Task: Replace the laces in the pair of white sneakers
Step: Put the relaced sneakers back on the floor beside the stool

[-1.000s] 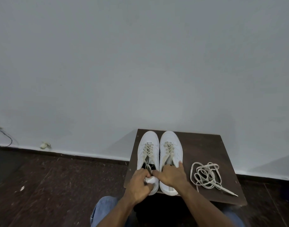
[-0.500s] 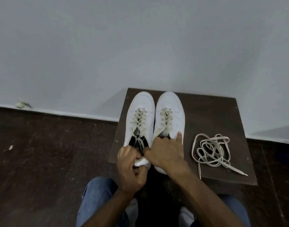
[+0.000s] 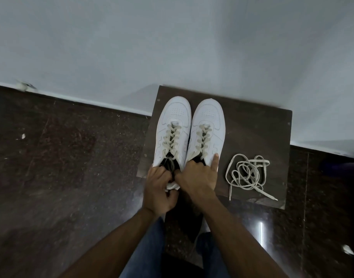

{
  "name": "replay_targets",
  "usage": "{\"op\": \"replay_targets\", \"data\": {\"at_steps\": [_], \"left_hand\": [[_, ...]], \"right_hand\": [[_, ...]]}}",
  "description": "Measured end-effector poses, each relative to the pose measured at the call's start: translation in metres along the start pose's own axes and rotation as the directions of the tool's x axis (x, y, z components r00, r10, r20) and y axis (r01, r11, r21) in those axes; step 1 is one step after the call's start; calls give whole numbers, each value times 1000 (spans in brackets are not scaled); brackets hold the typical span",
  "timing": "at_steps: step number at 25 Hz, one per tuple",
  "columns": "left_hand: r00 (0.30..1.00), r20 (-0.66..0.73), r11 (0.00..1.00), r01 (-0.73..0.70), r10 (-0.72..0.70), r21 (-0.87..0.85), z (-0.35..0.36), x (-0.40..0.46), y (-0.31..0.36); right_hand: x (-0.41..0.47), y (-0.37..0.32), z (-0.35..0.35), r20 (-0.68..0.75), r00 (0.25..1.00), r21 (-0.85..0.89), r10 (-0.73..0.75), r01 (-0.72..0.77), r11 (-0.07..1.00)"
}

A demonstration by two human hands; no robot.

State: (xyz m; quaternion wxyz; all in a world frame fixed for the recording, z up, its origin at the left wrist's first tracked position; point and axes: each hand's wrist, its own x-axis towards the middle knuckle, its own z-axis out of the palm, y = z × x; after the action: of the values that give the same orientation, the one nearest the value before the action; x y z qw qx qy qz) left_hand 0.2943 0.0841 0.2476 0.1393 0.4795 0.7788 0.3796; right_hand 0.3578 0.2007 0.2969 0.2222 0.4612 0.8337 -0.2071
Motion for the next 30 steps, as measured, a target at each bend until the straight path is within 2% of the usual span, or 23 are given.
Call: {"op": "replay_targets", "data": {"at_steps": [4,10,14,17,19,21,22,23,25,28,30], "left_hand": [[998,47,999,36,-38,35,-1,0,1],[995,84,996,47,-53,70,-6,-9,21],[965,158,966,-230,210,120,-6,-19,59],[908,89,909,-415,410,49,-7,-11,106],[899,65,902,-433,432,-7,0,-1,134],[876,195,891,-454,442,17,15,10,152],[821,336,858,-509,462,64,29,14,158],[734,486,801,-589,474,107,47,19,161],[506,731,629,-765,459,135,85,29,164],[205,909,347,-935,363,73,153,33,182],[91,962,179,-983,258,45,199,34,199]], "right_hand": [[-2,1,-2,17,1000,-2,5,-5,1000],[-10,16,-17,2,994,-15,-110,110,994],[-30,59,-64,-112,974,-51,-198,193,980],[-54,120,-99,-299,922,-119,-247,221,968],[-73,173,-110,-448,868,-89,-212,193,977],[-96,230,-111,-488,866,-34,-111,108,994],[-108,258,-106,-465,884,4,-43,50,999],[-119,285,-98,-427,903,37,40,-27,999],[-134,327,-78,-249,935,122,253,-229,966],[-144,387,-24,-18,893,166,449,-440,883],[-146,417,12,125,854,130,505,-519,845]]}}
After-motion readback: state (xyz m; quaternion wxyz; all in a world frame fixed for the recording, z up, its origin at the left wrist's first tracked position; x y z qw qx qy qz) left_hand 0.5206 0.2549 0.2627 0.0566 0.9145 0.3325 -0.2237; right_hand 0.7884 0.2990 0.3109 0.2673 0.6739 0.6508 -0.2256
